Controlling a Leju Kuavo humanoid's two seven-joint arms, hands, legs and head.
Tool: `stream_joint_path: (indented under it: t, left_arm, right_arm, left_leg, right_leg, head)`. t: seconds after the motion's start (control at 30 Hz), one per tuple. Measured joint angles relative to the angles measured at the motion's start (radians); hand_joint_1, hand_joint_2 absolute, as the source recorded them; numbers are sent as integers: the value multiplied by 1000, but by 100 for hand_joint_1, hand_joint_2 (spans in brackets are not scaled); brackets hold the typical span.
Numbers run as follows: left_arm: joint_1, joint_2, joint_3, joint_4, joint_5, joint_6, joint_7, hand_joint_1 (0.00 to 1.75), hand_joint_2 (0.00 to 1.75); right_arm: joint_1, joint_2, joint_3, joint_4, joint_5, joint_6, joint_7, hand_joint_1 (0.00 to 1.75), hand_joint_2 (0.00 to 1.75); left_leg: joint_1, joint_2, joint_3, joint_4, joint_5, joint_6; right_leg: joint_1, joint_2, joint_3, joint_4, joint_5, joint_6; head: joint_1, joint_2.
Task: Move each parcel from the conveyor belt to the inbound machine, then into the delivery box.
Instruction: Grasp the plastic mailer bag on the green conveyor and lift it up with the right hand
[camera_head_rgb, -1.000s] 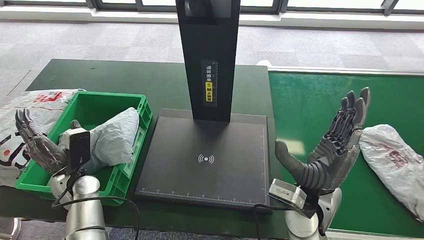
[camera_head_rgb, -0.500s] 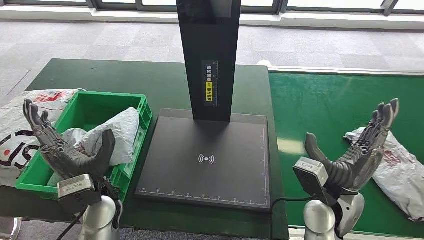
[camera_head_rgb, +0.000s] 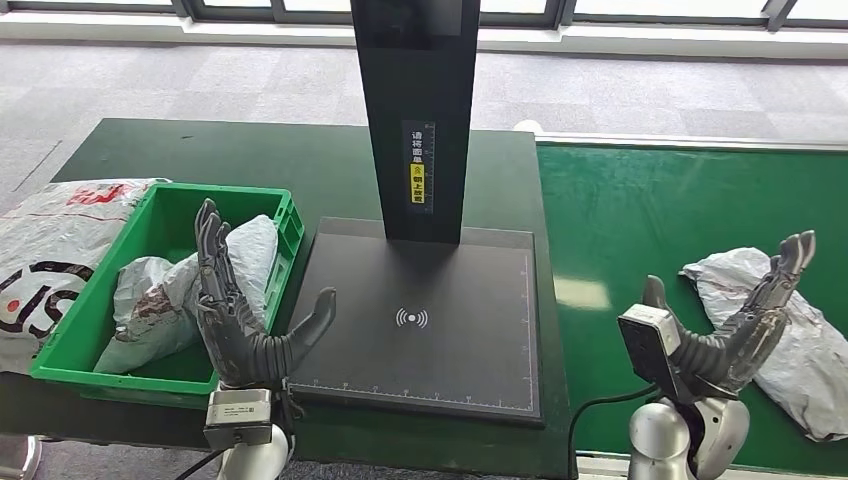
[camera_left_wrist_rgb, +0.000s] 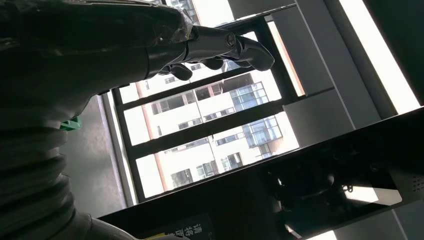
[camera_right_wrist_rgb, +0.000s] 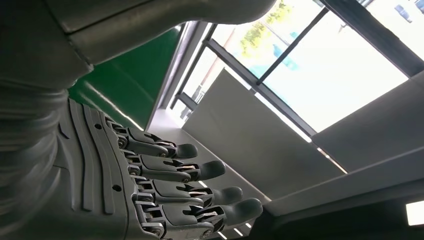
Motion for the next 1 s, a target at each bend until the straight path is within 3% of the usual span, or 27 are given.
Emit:
stream_joint_path:
  t: [0.13, 0.23, 0.47, 0.73, 0.87, 1.0]
  left_arm:
    - [15, 2, -17, 15, 0, -3, -2, 0, 175]
    - [21, 3, -20, 25, 2, -3, -5, 0, 175]
    - [26, 3, -21, 39, -5, -1, 0, 0, 175]
    - [28, 3, -21, 46, -20, 7, 9, 0, 175]
    - [30, 3, -21, 49, -30, 10, 18, 0, 175]
    - [31, 4, -21, 51, -32, 11, 21, 0, 175]
  right_arm:
    - [-41, 2, -55, 87, 99, 0, 56, 0, 175]
    - [-105, -2, -149, 209, 188, 0, 107, 0, 175]
    - [-209, -58, -312, 444, 303, 0, 201, 0, 175]
    - [-256, -102, -368, 559, 354, -1, 254, 0, 175]
    - [-270, -123, -378, 604, 422, -1, 339, 0, 175]
    - [-278, -139, -384, 634, 441, -1, 360, 0, 175]
  left_leg:
    - [0, 1, 1, 0, 0, 0]
    - [0, 1, 6, 0, 0, 0]
    - [-1, 1, 9, 1, 0, 0]
    - [0, 1, 9, 0, 0, 0]
    - [0, 1, 9, 0, 0, 0]
    - [-1, 1, 9, 1, 0, 0]
  right_leg:
    - [0, 1, 0, 0, 0, 0]
    - [0, 1, 0, 0, 0, 0]
    - [-1, 2, 0, 0, 1, 0]
    - [0, 2, 0, 0, 1, 0]
    - [0, 2, 0, 0, 1, 0]
    - [-1, 2, 0, 0, 1, 0]
  head:
    - [0, 0]
    - [0, 0]
    - [0, 0]
    - [0, 0]
    - [0, 0]
    - [0, 0]
